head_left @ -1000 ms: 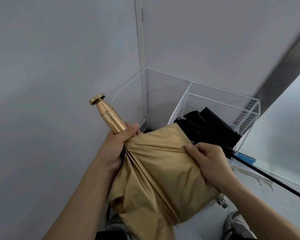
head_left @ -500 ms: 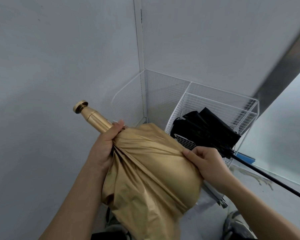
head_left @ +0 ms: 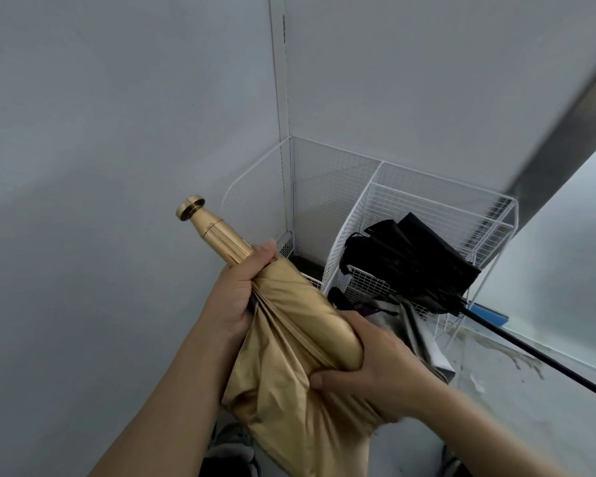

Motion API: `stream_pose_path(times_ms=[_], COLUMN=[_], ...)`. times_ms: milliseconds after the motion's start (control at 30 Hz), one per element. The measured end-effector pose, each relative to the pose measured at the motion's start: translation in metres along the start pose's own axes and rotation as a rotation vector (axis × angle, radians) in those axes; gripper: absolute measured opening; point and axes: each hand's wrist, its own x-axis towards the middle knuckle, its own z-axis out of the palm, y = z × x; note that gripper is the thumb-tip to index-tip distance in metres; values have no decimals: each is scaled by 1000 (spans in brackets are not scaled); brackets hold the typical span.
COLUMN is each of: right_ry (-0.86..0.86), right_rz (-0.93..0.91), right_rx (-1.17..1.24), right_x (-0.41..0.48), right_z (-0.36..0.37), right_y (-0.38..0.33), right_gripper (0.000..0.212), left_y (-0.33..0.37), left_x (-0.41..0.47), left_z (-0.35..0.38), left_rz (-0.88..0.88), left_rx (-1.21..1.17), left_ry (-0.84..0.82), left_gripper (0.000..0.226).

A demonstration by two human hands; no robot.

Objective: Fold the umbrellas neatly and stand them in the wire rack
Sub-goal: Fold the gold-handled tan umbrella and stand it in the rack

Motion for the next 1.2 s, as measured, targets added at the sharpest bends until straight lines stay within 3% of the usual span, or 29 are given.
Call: stream_pose_path(times_ms=[100, 167, 267, 367, 433, 500, 567, 667, 767, 900, 1033, 1200], right_ry=[-64, -134, -341, -448, -437, -330, -124, 112, 175, 256, 289, 299], right_rz=[60, 93, 184, 258, 286, 198, 91, -48, -209, -400, -349, -298], right_rx=[314, 542, 773, 826, 782, 715, 673, 713, 600, 151, -133, -239], right_x=[3, 1, -3, 2, 1, 2, 5, 6, 0, -7, -4, 0], right_z=[-12, -21, -27, -21, -16, -12, -8, -9, -8, 1, 3, 3], right_y=[0, -3, -1, 9, 8, 7, 6, 3, 3, 4, 12, 15], right_gripper=[38, 25, 18, 50, 59, 46, 40, 33, 38, 43, 38, 18], left_y=[-1, 2, 5, 1, 0, 0, -3, -5, -6, -8, -10, -12], left_x=[-6, -8, -13, -10, -3, 1, 0, -2, -2, -3, -4, -5], left_z=[6, 9, 12, 9, 7, 7, 6, 6, 5, 4, 4, 4], left_rz=[-39, -7, 38, -93, -130, -73, 84, 307, 424, 503, 526, 594], left_rx=[-26, 53, 143, -43, -42, 131, 265, 353, 494, 600, 674, 774], left_ry=[-47, -77, -101, -144, -89, 53, 241, 382, 430, 445, 411, 376], left_gripper=[33, 34, 34, 46, 40, 25, 12, 15, 20, 20, 12, 15])
